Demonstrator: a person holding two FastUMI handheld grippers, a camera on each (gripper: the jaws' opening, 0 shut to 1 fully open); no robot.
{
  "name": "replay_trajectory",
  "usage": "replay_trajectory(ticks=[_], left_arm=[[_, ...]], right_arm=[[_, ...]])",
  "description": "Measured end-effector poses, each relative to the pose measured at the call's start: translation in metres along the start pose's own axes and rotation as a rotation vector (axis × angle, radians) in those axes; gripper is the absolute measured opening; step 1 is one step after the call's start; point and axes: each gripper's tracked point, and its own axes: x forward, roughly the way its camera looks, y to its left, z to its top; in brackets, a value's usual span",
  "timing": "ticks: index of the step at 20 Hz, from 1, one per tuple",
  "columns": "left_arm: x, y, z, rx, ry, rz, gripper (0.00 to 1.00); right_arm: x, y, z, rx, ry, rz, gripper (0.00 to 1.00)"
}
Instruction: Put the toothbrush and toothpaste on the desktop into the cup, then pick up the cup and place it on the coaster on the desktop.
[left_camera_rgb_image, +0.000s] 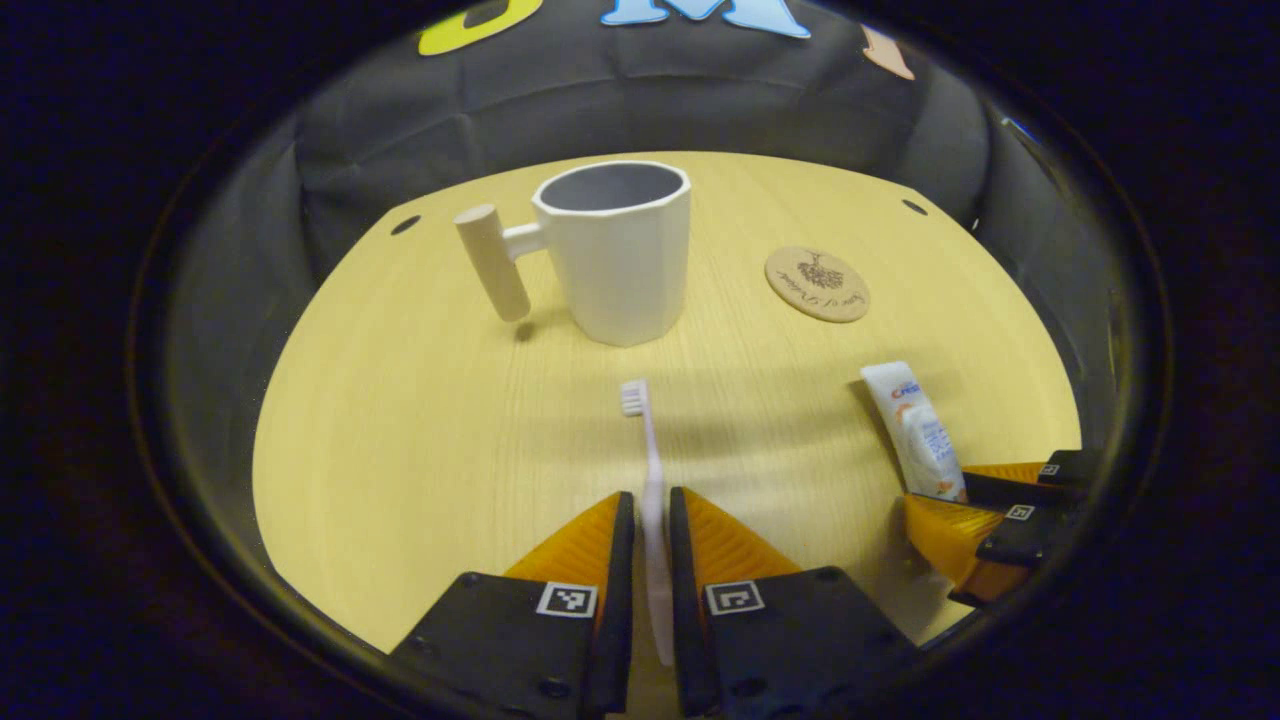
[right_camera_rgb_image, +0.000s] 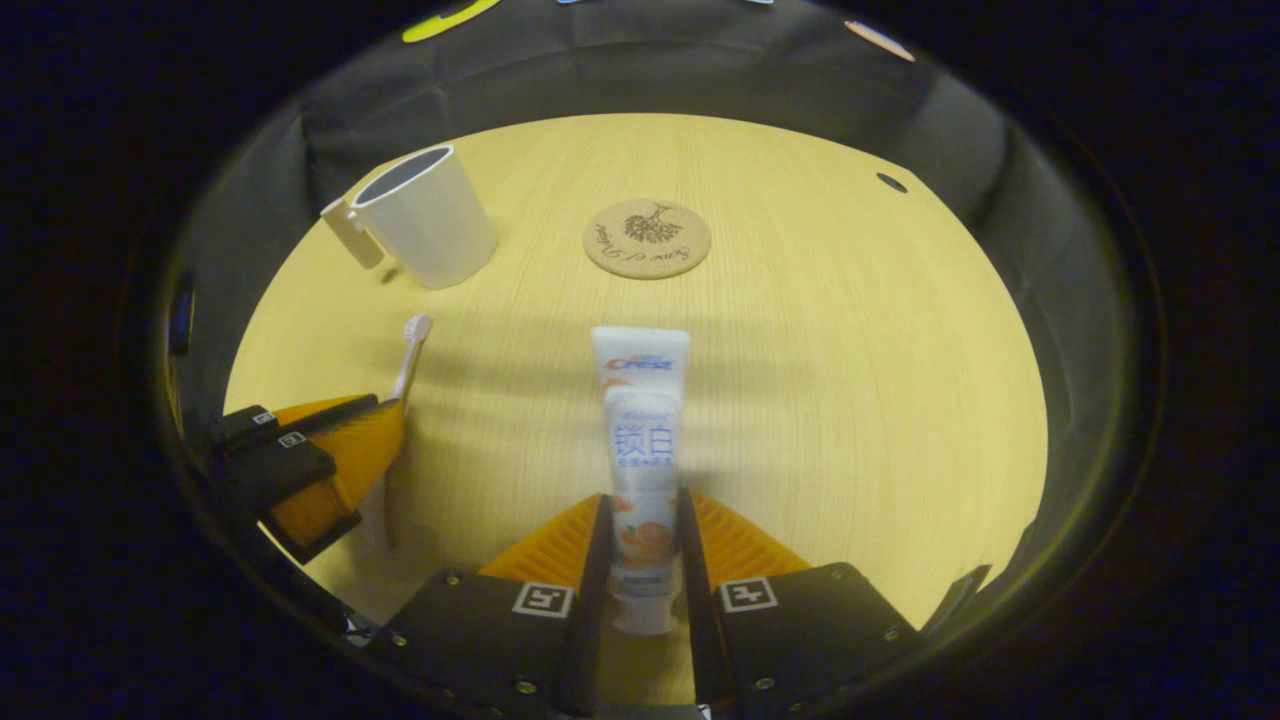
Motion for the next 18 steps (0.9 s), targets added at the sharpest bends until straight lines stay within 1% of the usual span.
replay_trajectory(ticks=[1, 2, 3, 6, 7, 8, 9, 10, 11, 14, 18], left_arm=[[0.000, 0.000, 0.001, 0.008, 0.002, 0.000, 0.25], [0.003, 0.001, 0.001, 0.014, -0.002, 0.008, 0.25], [0.001, 0.001, 0.002, 0.001, -0.001, 0.012, 0.09], [0.002, 0.001, 0.004, 0.014, -0.004, 0.007, 0.09], [0.002, 0.001, 0.004, 0.012, -0.002, 0.004, 0.07], [0.001, 0.001, 0.003, 0.012, 0.001, 0.004, 0.07], [0.001, 0.001, 0.004, 0.012, -0.005, 0.000, 0.07], [0.001, 0.000, 0.004, 0.007, -0.008, -0.001, 0.07], [0.001, 0.001, 0.004, -0.001, -0.010, -0.002, 0.07], [-0.002, 0.003, 0.008, -0.019, -0.020, -0.007, 0.07], [-0.025, 0.008, 0.033, -0.020, -0.095, -0.017, 0.07]], right_arm=[[0.000, 0.000, 0.000, 0.006, 0.014, -0.001, 0.39], [-0.002, -0.002, 0.004, 0.024, 0.011, -0.010, 0.39], [-0.001, -0.001, 0.000, 0.033, 0.040, -0.013, 0.25], [-0.002, 0.000, 0.000, 0.029, 0.055, -0.008, 0.24], [-0.002, -0.001, 0.000, 0.023, 0.057, 0.000, 0.17], [-0.004, -0.002, 0.001, 0.027, 0.037, 0.002, 0.17], [-0.005, 0.000, -0.001, 0.046, 0.056, 0.013, 0.06], [-0.001, -0.002, 0.005, 0.064, 0.026, 0.016, 0.06], [-0.002, -0.001, 0.002, 0.063, 0.041, 0.023, 0.06], [-0.001, -0.001, 0.002, 0.071, 0.031, 0.028, 0.06], [-0.002, -0.001, 0.003, 0.070, 0.031, 0.032, 0.06]])
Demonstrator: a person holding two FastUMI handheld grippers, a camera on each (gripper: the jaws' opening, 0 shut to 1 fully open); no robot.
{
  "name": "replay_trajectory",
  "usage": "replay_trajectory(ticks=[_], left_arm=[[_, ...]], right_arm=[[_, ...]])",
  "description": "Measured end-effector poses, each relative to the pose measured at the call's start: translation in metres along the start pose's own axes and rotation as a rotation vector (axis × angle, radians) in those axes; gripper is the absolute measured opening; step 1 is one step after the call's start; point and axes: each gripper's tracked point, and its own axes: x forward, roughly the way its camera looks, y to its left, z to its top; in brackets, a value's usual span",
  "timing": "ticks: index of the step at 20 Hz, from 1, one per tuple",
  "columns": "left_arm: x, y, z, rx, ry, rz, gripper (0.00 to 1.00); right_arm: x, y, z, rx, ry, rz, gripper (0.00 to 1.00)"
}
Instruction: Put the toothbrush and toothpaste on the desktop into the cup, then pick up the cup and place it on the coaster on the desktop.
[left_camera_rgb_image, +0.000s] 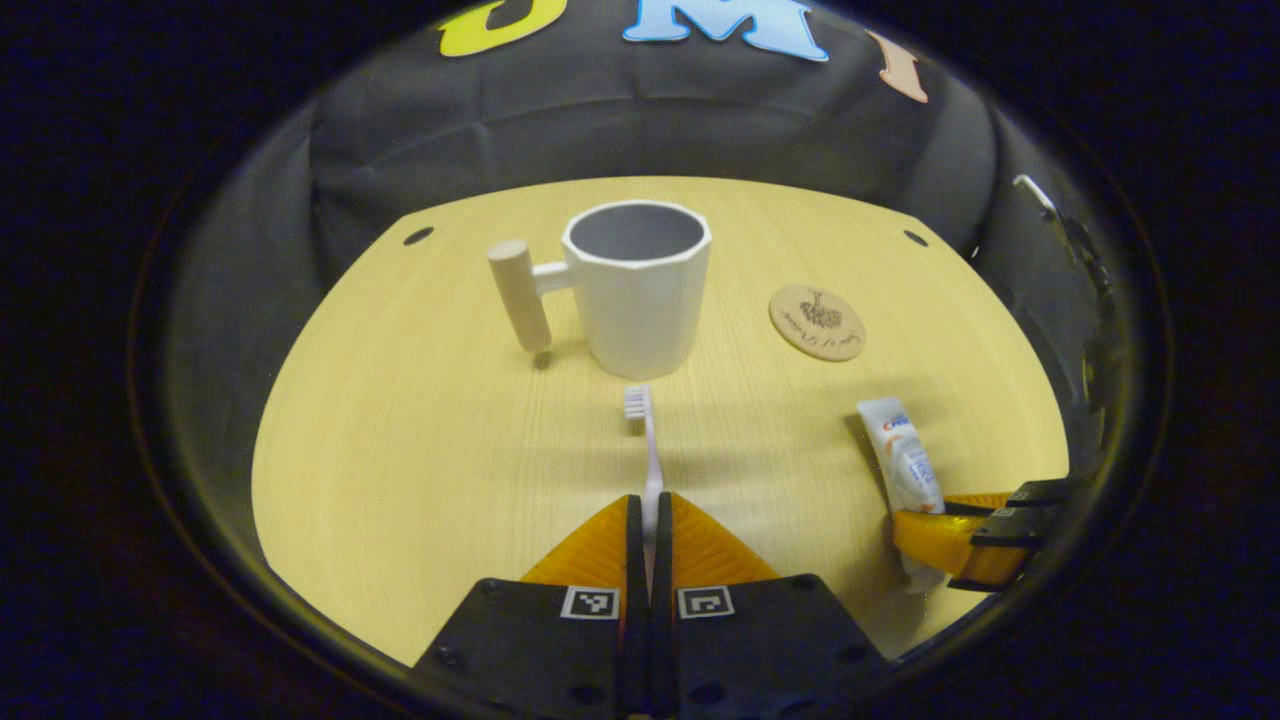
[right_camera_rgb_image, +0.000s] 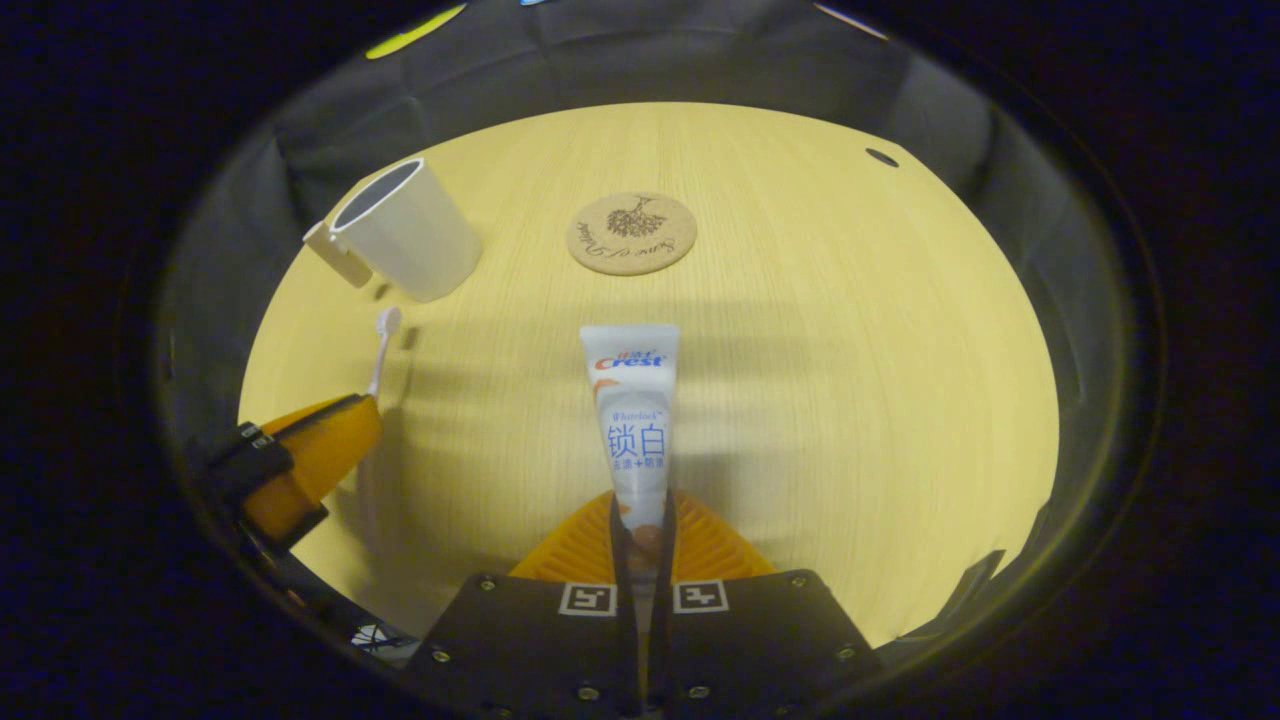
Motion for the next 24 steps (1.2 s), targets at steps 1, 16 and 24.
replay_trajectory(ticks=[1, 16, 24], left_arm=[[-0.006, 0.000, 0.008, 0.004, -0.020, -0.002, 0.07], [-0.073, 0.006, 0.161, 0.059, -0.339, -0.010, 0.06], [-0.067, 0.019, 0.270, 0.064, -0.515, -0.054, 0.06]], right_arm=[[-0.001, 0.000, 0.001, 0.000, -0.002, 0.001, 0.06], [0.000, -0.001, 0.001, -0.012, -0.013, 0.004, 0.06], [-0.001, -0.001, 0.003, -0.010, -0.020, 0.007, 0.06]])
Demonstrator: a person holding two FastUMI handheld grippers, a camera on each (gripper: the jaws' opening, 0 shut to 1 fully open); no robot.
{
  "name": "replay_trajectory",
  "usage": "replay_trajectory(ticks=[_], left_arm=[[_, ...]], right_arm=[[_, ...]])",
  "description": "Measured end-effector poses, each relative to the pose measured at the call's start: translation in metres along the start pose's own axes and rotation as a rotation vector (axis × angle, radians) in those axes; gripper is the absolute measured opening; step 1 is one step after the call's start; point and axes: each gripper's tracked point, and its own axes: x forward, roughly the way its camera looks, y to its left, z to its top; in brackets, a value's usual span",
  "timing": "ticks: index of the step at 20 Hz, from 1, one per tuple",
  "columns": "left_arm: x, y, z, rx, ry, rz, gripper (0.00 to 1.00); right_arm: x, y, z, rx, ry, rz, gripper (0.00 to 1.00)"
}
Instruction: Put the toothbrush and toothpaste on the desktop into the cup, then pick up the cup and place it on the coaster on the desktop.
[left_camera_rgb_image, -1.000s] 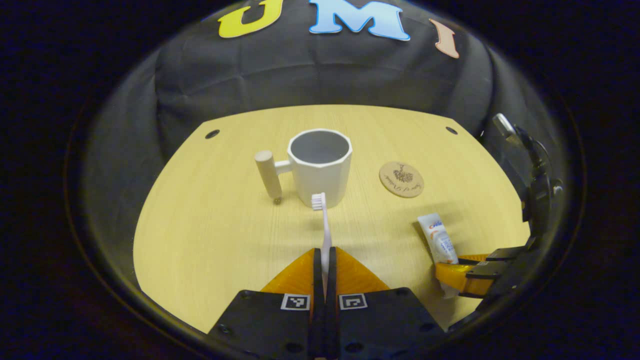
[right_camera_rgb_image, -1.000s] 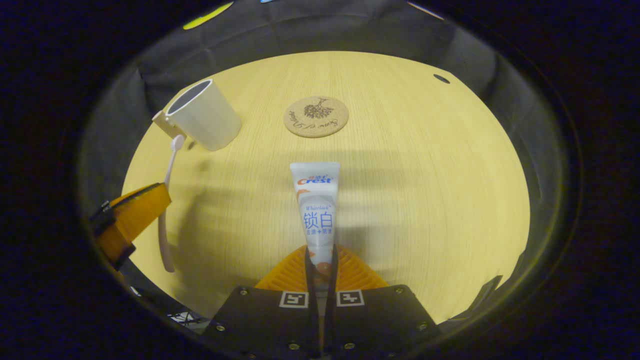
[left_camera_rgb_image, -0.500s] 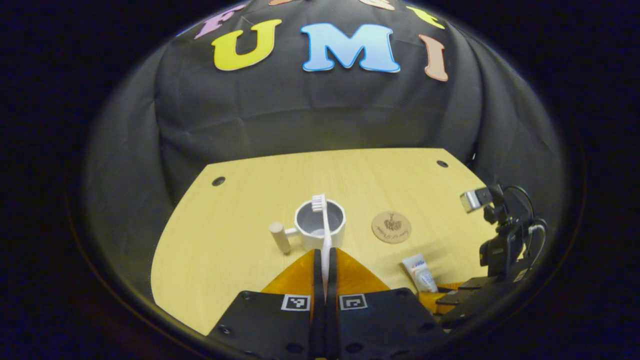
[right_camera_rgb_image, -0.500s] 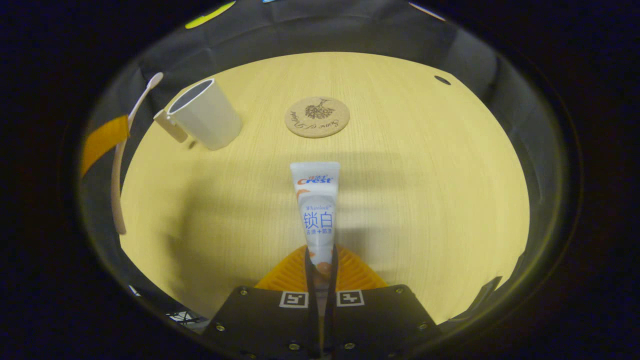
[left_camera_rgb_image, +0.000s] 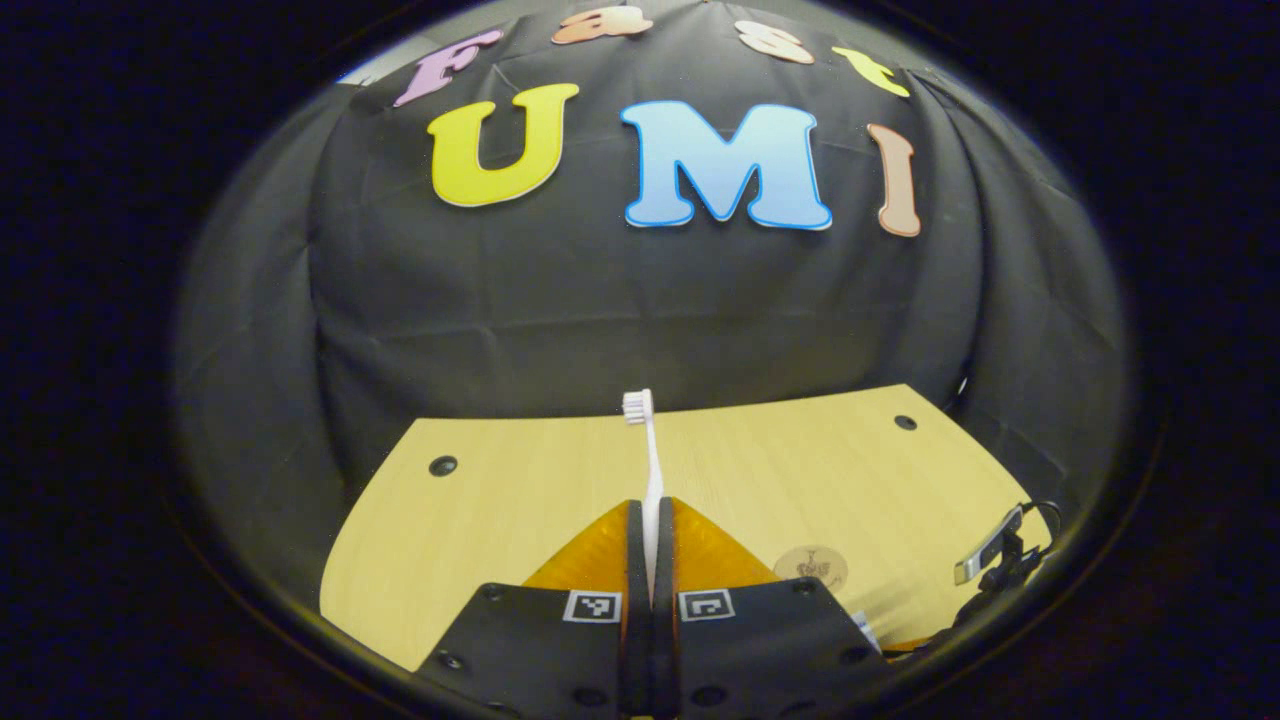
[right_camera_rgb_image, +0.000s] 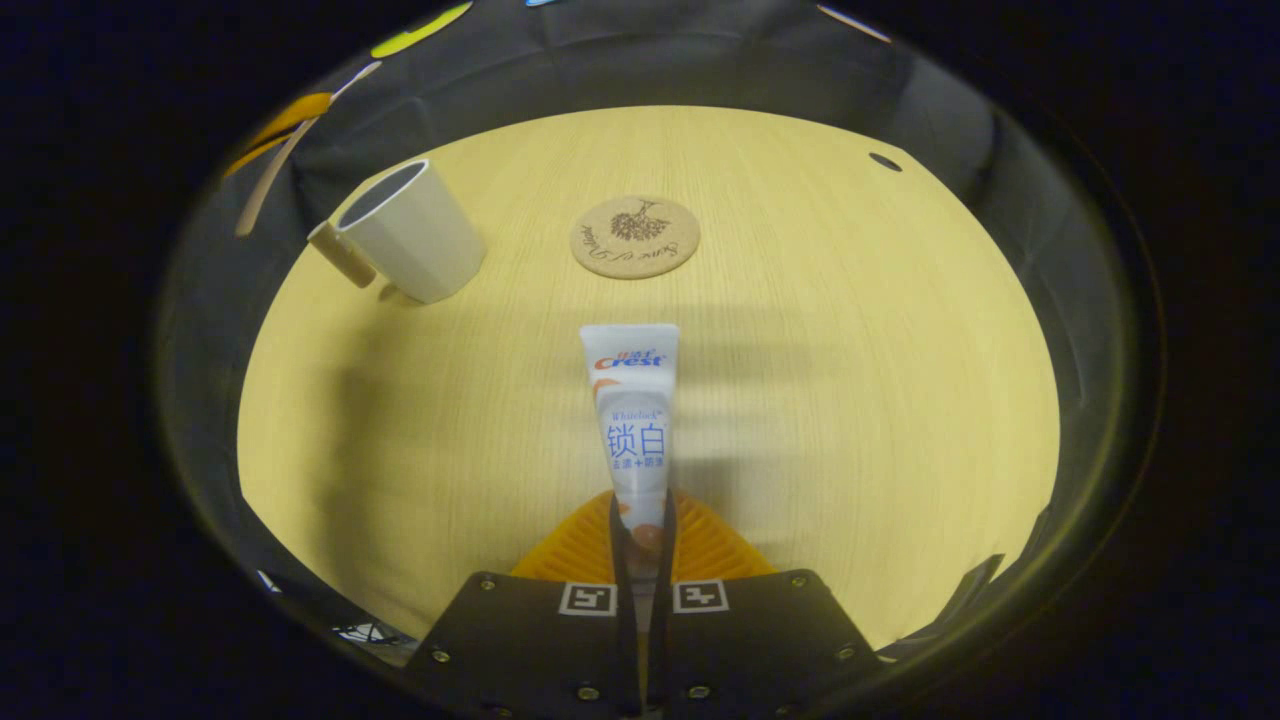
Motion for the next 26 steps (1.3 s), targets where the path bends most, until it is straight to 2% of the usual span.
replay_trajectory(ticks=[5, 12, 16, 25, 26], left_arm=[[0.033, -0.017, 0.013, -0.010, -0.069, -0.089, 0.06], [0.079, -0.017, -0.013, -0.097, -0.042, -0.103, 0.06], [0.092, -0.022, -0.033, -0.071, -0.037, -0.086, 0.07], [0.078, -0.019, -0.076, -0.049, -0.057, -0.014, 0.07], [0.076, -0.016, -0.080, -0.043, -0.060, -0.002, 0.13]], right_arm=[[-0.002, 0.001, 0.002, 0.006, -0.001, 0.003, 0.06], [-0.003, 0.001, 0.002, -0.005, -0.011, 0.002, 0.06], [-0.002, 0.001, 0.002, -0.010, -0.021, 0.005, 0.06], [-0.001, 0.000, 0.004, -0.013, -0.034, 0.000, 0.06], [-0.001, 0.000, 0.005, -0.011, -0.036, -0.001, 0.06]])
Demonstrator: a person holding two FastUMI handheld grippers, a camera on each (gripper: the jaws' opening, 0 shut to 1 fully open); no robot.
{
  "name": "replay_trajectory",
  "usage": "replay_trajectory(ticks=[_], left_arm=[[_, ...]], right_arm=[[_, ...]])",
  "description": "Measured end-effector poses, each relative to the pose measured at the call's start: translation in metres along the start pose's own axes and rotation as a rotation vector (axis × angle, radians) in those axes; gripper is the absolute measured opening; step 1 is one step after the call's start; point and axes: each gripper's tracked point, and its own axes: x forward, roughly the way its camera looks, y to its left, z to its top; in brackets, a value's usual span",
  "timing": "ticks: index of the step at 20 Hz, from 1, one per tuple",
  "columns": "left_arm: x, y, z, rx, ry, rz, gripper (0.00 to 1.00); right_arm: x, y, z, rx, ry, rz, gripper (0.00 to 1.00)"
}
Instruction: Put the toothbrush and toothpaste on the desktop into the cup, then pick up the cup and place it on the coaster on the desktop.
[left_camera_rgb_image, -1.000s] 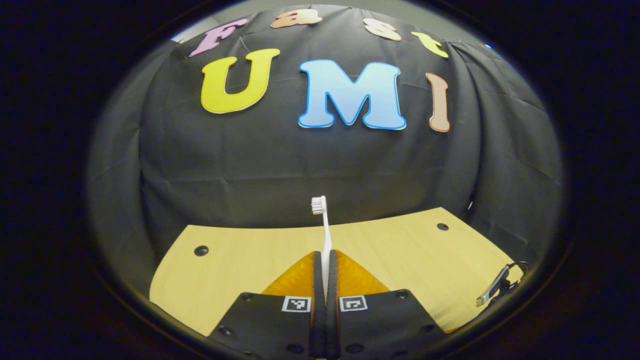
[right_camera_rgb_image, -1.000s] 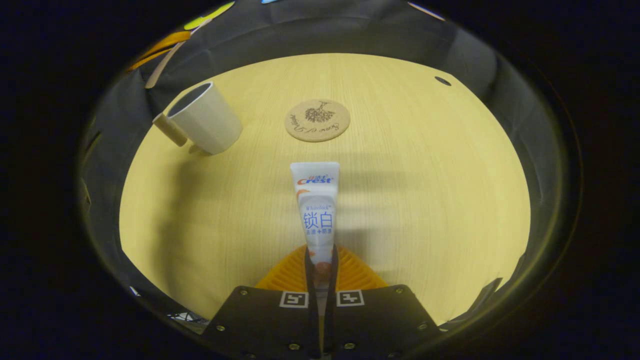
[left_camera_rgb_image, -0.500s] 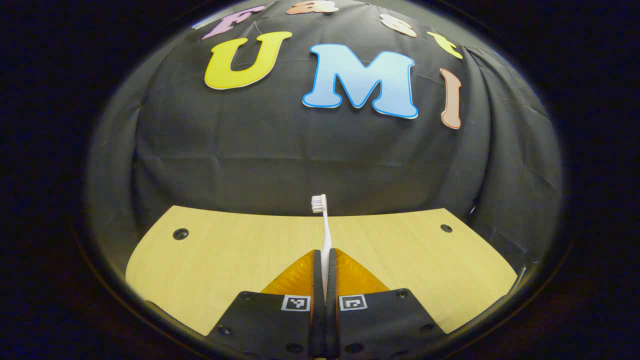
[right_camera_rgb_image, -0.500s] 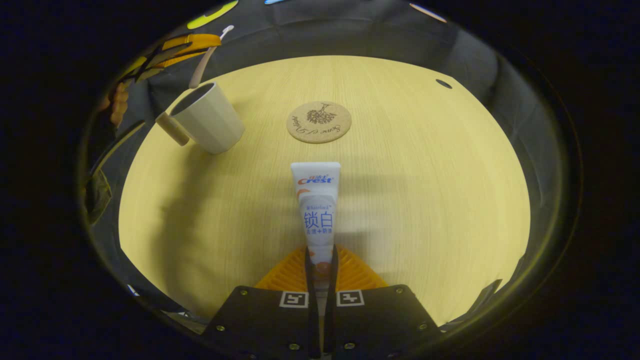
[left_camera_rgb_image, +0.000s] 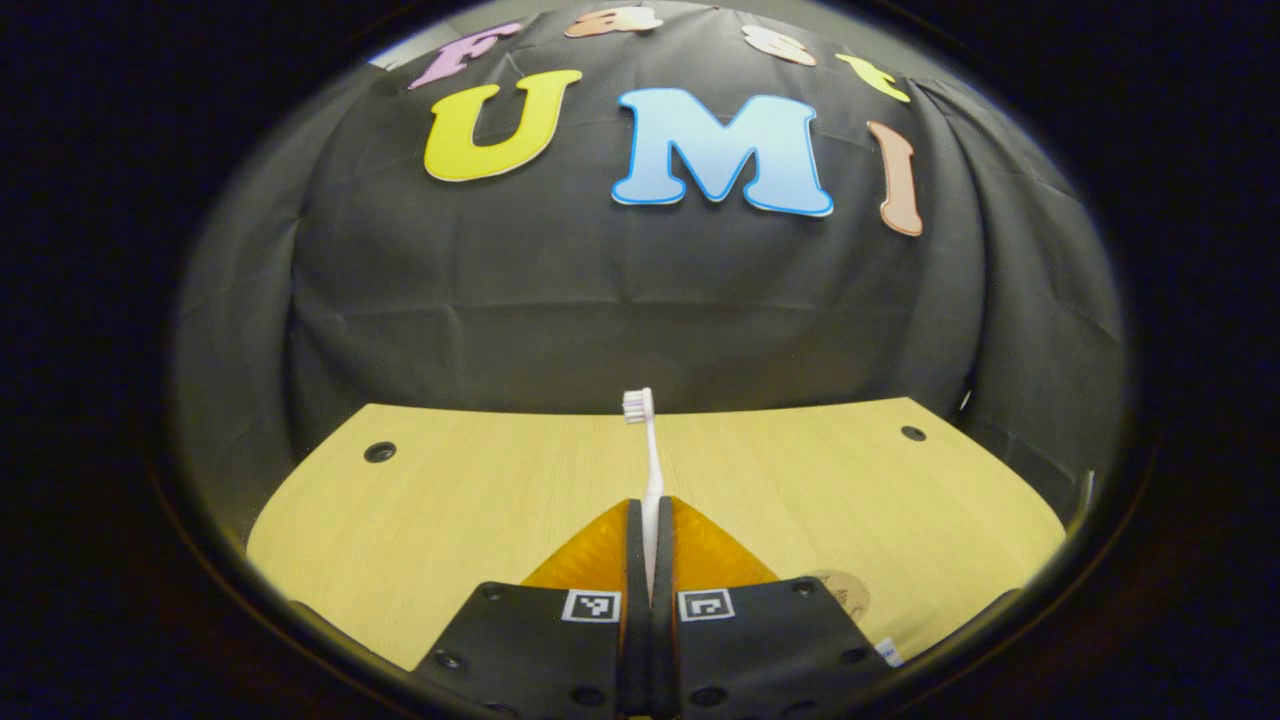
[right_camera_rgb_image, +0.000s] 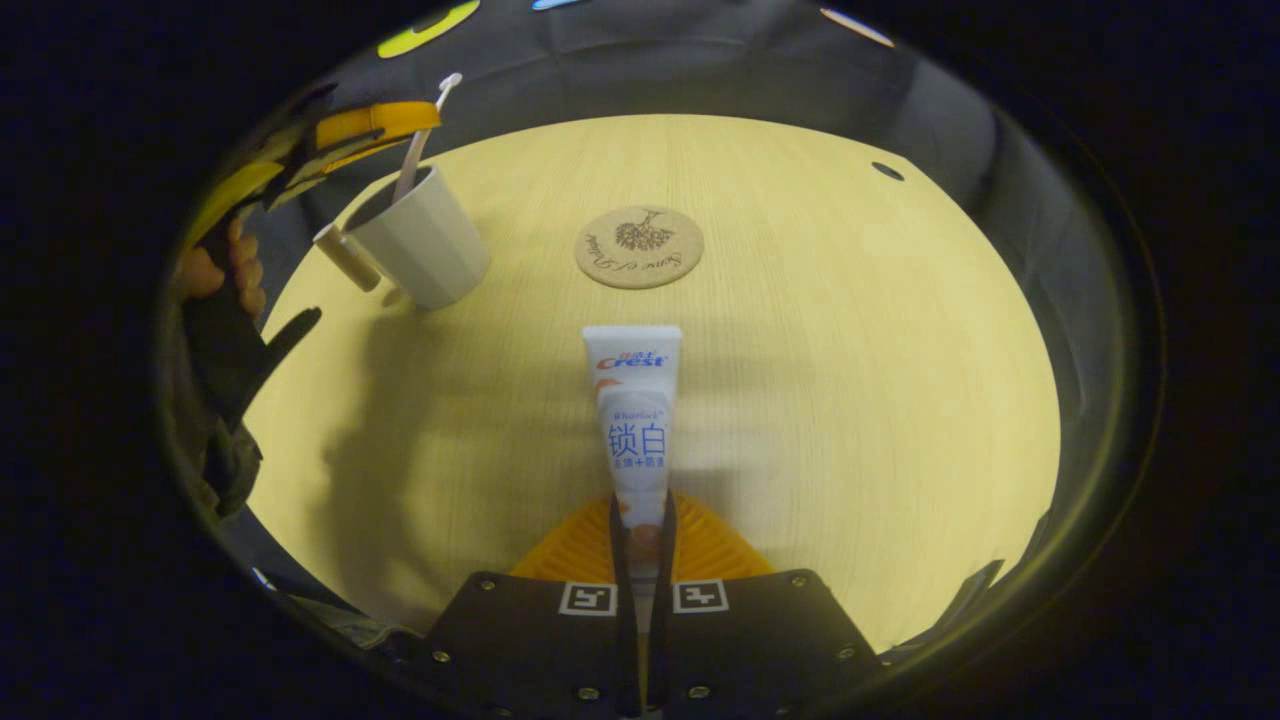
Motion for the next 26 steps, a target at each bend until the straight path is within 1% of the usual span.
replay_trajectory(ticks=[1, 2, 3, 4, 6, 8, 9, 10, 11, 12, 13, 19, 22, 26], left_arm=[[-0.003, 0.004, -0.005, 0.005, 0.004, 0.015, 0.07], [-0.005, 0.007, -0.010, 0.005, 0.012, 0.027, 0.07], [-0.008, 0.007, -0.013, -0.002, 0.017, 0.023, 0.17], [-0.010, 0.008, -0.016, -0.009, 0.023, 0.025, 0.11], [-0.015, 0.010, -0.020, -0.018, 0.025, 0.012, 0.11], [-0.022, 0.010, -0.026, -0.018, 0.037, 0.015, 0.13], [-0.025, 0.009, -0.028, -0.013, 0.045, 0.011, 0.17], [-0.027, 0.011, -0.031, -0.006, 0.054, 0.018, 0.29], [-0.031, 0.013, -0.032, 0.001, 0.061, 0.025, 0.30], [-0.028, 0.009, -0.036, 0.002, 0.061, 0.024, 0.24], [-0.032, 0.010, -0.035, -0.001, 0.060, 0.025, 0.36], [-0.060, 0.020, -0.038, -0.015, 0.069, 0.028, 0.36], [-0.075, 0.029, -0.043, -0.011, 0.078, 0.031, 0.36], [-0.092, 0.044, -0.050, -0.018, 0.088, 0.034, 0.36]], right_arm=[[0.000, 0.000, 0.000, 0.000, -0.001, -0.003, 0.06], [-0.001, 0.000, 0.001, -0.001, -0.001, -0.006, 0.06], [-0.002, 0.000, 0.001, -0.002, -0.003, -0.008, 0.06], [-0.002, 0.000, 0.001, -0.002, -0.003, -0.010, 0.06], [-0.002, 0.000, 0.001, -0.001, -0.006, -0.013, 0.06], [-0.003, 0.000, 0.001, 0.002, -0.010, -0.015, 0.06], [-0.003, 0.000, 0.002, 0.002, -0.013, -0.016, 0.06], [-0.003, 0.000, 0.002, 0.006, -0.016, -0.017, 0.06], [-0.003, 0.000, 0.002, 0.009, -0.021, -0.019, 0.06], [-0.002, 0.000, 0.002, 0.014, -0.024, -0.021, 0.06], [-0.002, 0.001, 0.003, 0.022, -0.028, -0.023, 0.06], [-0.004, 0.006, 0.006, 0.067, -0.029, -0.007, 0.06], [-0.012, 0.012, 0.027, 0.094, -0.077, 0.014, 0.06], [-0.028, 0.030, 0.080, 0.132, -0.177, 0.059, 0.06]])
